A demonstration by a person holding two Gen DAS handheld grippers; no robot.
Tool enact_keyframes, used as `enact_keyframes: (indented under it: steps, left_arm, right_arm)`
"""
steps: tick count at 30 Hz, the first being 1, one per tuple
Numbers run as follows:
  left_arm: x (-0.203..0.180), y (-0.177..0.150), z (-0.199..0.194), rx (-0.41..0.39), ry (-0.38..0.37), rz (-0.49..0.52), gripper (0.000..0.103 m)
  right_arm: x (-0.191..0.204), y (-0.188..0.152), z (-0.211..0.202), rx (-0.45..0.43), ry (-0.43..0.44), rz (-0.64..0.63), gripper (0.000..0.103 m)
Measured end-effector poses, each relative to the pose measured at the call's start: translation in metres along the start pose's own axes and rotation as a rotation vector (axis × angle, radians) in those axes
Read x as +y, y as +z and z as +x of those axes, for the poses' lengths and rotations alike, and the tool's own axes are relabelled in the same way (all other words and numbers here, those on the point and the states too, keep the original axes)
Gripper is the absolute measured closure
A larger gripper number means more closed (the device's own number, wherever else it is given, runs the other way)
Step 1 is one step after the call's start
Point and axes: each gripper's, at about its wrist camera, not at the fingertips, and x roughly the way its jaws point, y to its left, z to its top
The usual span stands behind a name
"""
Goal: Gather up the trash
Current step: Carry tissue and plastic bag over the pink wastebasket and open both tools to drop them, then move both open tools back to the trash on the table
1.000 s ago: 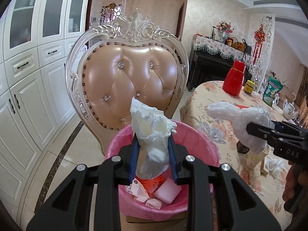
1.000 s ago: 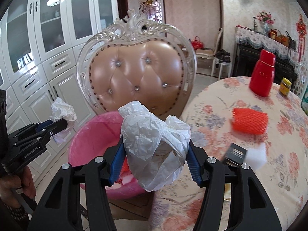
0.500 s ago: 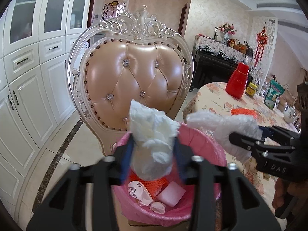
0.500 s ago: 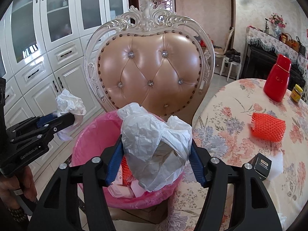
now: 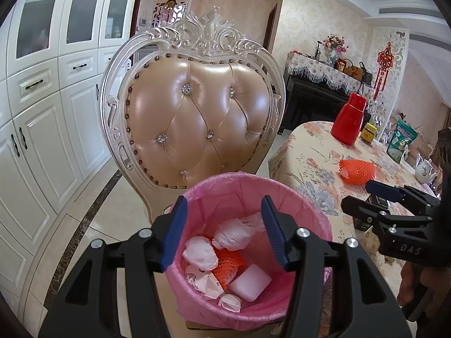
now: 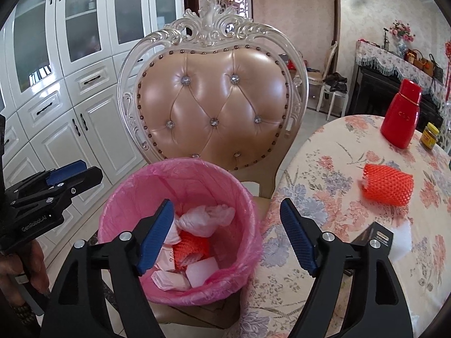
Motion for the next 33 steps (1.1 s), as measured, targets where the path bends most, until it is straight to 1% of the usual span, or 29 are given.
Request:
enact_keyframes:
  steps: [3, 6, 15, 25, 33]
  left_arm:
    - [-0.006, -0.002, -0.001, 0.001, -0.008, 0.007, 0.049]
    - [-0.013, -0.003, -0.002, 0.000, -0.017, 0.014, 0.047]
    - [-0.042, -0.007, -0.006, -0.001, -0.054, 0.042, 0.047]
    - [-0.085, -0.015, -0.008, 0.011, -0.112, 0.084, 0.047]
    - [-0.121, -0.018, -0.006, 0.016, -0.152, 0.119, 0.044]
  right_arm:
    - [-0.005, -0.003, -0.007, -0.007, -0.009, 0.009, 0.027]
    - [-0.011, -0.006, -0.014, -0.017, -0.019, 0.018, 0.026]
    - [-0.031, -0.018, -0.043, -0.050, -0.061, 0.032, 0.025]
    - [-0.078, -0.044, -0.077, -0.068, -0.133, 0.097, 0.023]
    - [-0.127, -0.071, -0.102, -0.066, -0.201, 0.169, 0.023]
